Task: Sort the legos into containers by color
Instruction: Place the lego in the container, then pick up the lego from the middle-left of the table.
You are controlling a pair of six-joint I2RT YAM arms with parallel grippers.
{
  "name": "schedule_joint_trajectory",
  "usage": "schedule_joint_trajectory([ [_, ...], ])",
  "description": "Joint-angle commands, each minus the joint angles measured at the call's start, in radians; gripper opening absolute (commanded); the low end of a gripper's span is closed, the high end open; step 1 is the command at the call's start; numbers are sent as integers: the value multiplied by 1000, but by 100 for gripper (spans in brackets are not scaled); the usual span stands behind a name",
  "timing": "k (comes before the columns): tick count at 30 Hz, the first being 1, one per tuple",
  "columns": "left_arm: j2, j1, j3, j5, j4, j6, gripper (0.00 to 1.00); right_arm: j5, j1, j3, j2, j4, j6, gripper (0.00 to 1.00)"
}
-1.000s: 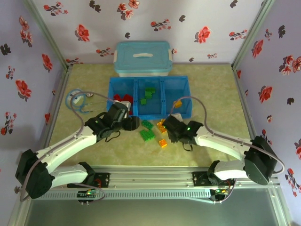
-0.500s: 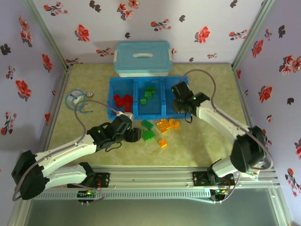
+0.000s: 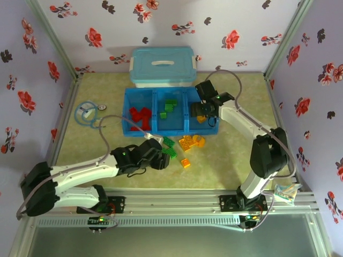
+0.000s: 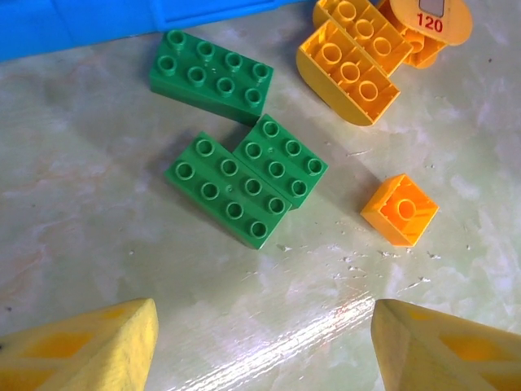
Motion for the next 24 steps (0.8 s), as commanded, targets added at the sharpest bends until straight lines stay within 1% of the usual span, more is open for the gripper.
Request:
schedule_joint_trajectory([
  [1,85,-30,74,-13,31,44,69,-13,-2,-59,-94,5,13,84],
  [7,261,-71,185,29,35,87,66,-7,-4,-184,-213,38,36,83],
  [15,441,-99,332,91,-4,138,63,-4,-9,-299,-341,66,62,82],
  [19,521,-121,413,87,-57,169,64,-4,-17,-335,-394,59,67,81],
  [22,575,-129,460,54,-101,170,68,-19,-19,-358,-436,60,68,81],
  [24,603,-130,479,42,-120,169,69,-19,-20,-374,-466,63,71,81],
])
